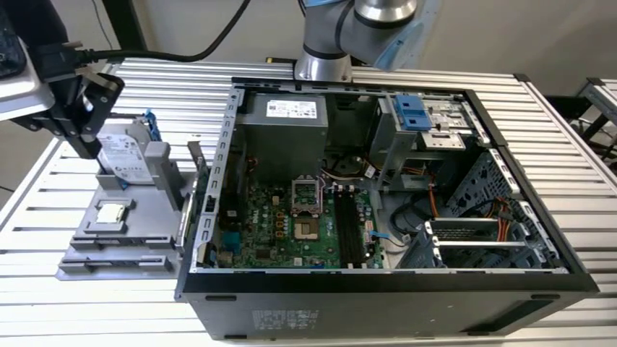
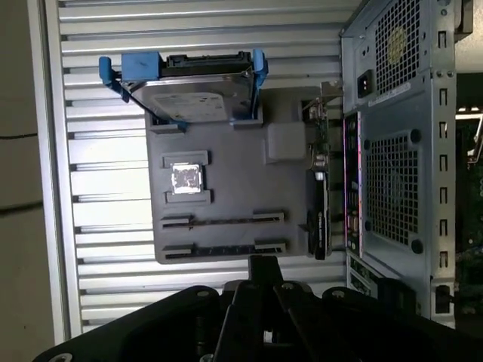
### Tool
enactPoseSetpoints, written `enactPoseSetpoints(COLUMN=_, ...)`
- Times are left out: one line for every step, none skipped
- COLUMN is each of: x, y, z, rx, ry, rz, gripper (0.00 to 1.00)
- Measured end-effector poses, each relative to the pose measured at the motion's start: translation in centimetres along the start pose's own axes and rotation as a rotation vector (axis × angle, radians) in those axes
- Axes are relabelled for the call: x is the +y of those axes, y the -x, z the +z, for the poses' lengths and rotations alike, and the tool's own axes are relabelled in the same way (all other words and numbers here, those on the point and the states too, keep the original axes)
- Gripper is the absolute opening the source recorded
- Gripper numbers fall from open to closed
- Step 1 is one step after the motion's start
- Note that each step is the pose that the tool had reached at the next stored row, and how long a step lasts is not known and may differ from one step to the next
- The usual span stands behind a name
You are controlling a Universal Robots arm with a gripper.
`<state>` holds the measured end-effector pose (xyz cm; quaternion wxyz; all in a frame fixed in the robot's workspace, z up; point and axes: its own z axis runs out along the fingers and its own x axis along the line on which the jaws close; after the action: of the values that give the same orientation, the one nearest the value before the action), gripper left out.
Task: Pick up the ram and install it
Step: 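Pick up the ram and move it above insertion slot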
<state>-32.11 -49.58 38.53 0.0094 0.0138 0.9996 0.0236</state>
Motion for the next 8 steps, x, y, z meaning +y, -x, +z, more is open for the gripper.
enactPoseSetpoints(x=0.0, y=-0.01, z=0.0, rx=0.0009, ry=0.0004, rz=-0.018, gripper=0.0)
enactPoseSetpoints(x=0.0, y=-0.01, z=0.0, rx=0.0018, ry=0.0007, rz=-0.036, gripper=0.0)
enactPoseSetpoints(x=0.0, y=-0.01, z=0.01, rx=0.0025, ry=0.0012, rz=-0.054, gripper=0.0)
enactPoseSetpoints(x=0.0, y=-0.01, z=0.01, rx=0.0034, ry=0.0014, rz=-0.072, gripper=0.0)
enactPoseSetpoints(x=0.0, y=-0.01, z=0.01, rx=0.0042, ry=0.0018, rz=-0.091, gripper=0.0)
enactPoseSetpoints(x=0.0, y=-0.01, z=0.01, rx=0.0051, ry=0.0021, rz=-0.109, gripper=0.0)
enactPoseSetpoints(x=0.0, y=-0.01, z=0.01, rx=0.0069, ry=0.0028, rz=-0.145, gripper=0.0)
enactPoseSetpoints(x=0.0, y=-0.01, z=0.0, rx=0.0078, ry=0.003, rz=-0.163, gripper=0.0)
